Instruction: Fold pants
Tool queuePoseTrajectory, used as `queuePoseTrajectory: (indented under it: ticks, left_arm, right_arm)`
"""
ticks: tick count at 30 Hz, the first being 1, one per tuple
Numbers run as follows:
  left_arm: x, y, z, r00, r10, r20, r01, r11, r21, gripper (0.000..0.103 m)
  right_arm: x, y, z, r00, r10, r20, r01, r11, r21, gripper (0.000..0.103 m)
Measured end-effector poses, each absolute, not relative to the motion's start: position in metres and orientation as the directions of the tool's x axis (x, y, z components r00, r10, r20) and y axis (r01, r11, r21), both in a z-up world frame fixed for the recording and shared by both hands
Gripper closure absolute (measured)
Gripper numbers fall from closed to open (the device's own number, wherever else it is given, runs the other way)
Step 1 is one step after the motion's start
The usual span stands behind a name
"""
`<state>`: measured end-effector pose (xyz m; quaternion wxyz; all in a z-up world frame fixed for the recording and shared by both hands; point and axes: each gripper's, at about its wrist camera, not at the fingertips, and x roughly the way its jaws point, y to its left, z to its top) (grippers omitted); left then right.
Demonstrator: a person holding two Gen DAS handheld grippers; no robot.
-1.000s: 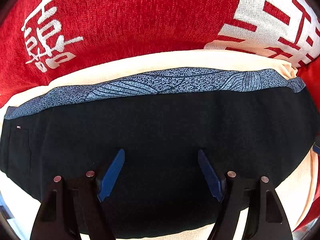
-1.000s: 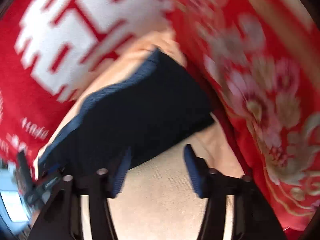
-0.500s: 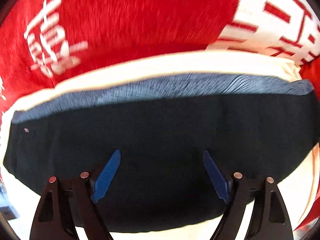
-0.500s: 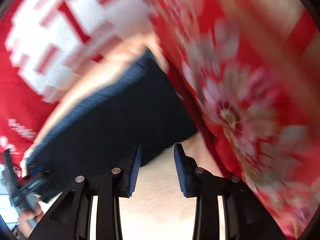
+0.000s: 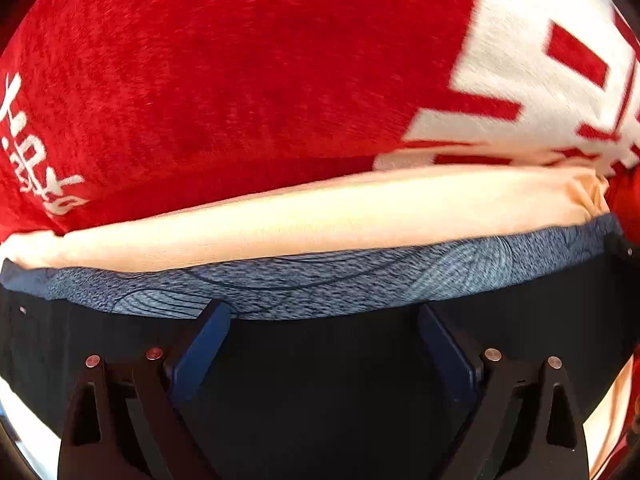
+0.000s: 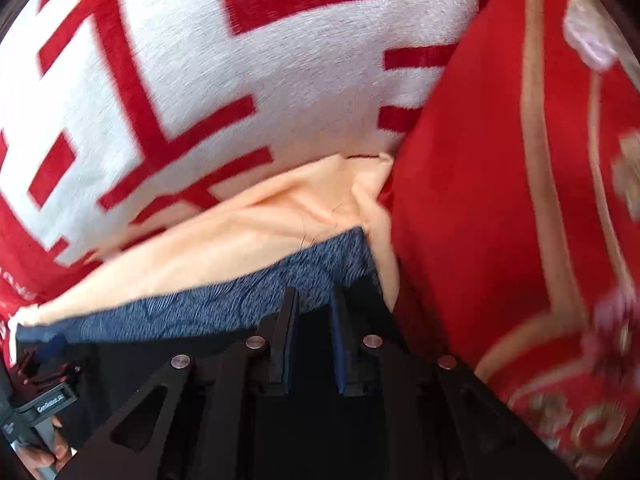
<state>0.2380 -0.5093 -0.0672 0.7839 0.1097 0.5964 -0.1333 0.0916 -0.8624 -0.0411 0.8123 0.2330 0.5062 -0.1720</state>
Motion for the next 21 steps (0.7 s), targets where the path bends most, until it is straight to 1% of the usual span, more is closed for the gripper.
queuePoseTrajectory:
  ticks: [1,2,3,5,10,14,21]
  left_arm:
    - [0.240,-0.507,-0.062,0.256,-0.060,-0.965,0.336,0.941,0.031,0.007]
    - [0.240,-0.504,-0.057,0.262,-0.052,-0.964,0.338,0.940,0.042,0.007]
    - [0.236,-0.498,-0.049,0.271,-0.050,-0.961,0.347,0.937,0.049,0.007]
    - [0.228,-0.485,-0.039,0.269,-0.057,-0.962,0.357,0.933,0.045,0.007]
    - [0.204,-0.429,-0.025,0.242,-0.039,-0.970,0.345,0.937,0.048,0.007]
    - [0.185,-0.368,-0.020,0.233,-0.018,-0.972,0.317,0.947,0.058,0.007]
    - [0.200,-0.237,-0.017,0.252,0.035,-0.967,0.266,0.958,0.103,0.007]
  right_arm:
    - [0.088,-0.862,-0.037,0.428,-0.041,-0.903,0.521,0.827,0.210,0.083]
    - [0.083,-0.859,-0.033,0.425,-0.039,-0.904,0.523,0.826,0.210,0.079]
    - [0.076,-0.856,-0.029,0.424,-0.024,-0.905,0.517,0.827,0.220,0.071]
    - [0.061,-0.846,-0.023,0.439,0.032,-0.898,0.496,0.824,0.272,0.062]
    - [0.018,-0.791,-0.024,0.434,0.258,-0.863,0.430,0.783,0.450,0.061]
    - [0.004,-0.715,-0.040,0.401,0.442,-0.802,0.373,0.721,0.584,0.061]
    - [0.023,-0.555,-0.063,0.352,0.648,-0.676,0.282,0.615,0.736,0.061]
